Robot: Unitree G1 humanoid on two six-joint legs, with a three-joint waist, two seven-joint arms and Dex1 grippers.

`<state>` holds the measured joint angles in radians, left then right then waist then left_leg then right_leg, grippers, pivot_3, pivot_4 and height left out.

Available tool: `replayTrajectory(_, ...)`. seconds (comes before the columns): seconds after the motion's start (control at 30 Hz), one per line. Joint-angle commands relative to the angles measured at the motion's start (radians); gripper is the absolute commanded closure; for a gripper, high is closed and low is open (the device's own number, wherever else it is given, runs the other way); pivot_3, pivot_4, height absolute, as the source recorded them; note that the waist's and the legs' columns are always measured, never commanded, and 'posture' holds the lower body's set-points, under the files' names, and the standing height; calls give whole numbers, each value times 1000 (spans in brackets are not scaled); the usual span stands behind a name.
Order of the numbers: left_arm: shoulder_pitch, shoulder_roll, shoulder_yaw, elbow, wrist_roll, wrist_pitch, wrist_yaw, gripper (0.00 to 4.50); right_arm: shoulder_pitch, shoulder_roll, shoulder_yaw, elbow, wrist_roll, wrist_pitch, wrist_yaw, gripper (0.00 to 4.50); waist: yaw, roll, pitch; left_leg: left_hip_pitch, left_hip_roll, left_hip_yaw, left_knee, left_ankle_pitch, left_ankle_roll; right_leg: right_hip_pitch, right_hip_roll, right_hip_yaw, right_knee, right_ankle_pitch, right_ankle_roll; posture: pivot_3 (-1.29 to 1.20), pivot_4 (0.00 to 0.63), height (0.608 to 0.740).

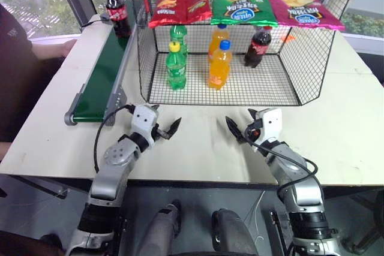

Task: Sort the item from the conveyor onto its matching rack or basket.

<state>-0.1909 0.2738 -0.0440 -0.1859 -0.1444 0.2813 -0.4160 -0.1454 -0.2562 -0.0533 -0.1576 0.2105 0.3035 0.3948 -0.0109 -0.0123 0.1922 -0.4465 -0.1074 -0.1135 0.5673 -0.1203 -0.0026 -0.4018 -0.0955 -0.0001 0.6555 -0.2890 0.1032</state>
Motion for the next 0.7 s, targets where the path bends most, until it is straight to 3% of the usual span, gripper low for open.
replayTrajectory(0.03,13,37,46,-100,-20,17,-5,0,-27,-38,-11,-80,58,30,57,76,-1,0,0,0,0,0,-1,0,0,0,0,0,0,0,0,0,150,738)
replayTrajectory(0.4,12,65,223,-265,-127,193,87,0,-107,-156,-6,-206,266,202,258,76,0,0,0,0,0,0,-4,0,0,-1,0,0,-2,0,0,0,150,738)
replayTrajectory(0.7,-33,86,446,-228,-206,258,197,0,-173,-276,46,-293,406,338,418,76,2,-1,0,0,0,0,-4,0,0,1,0,0,-5,0,0,0,150,738)
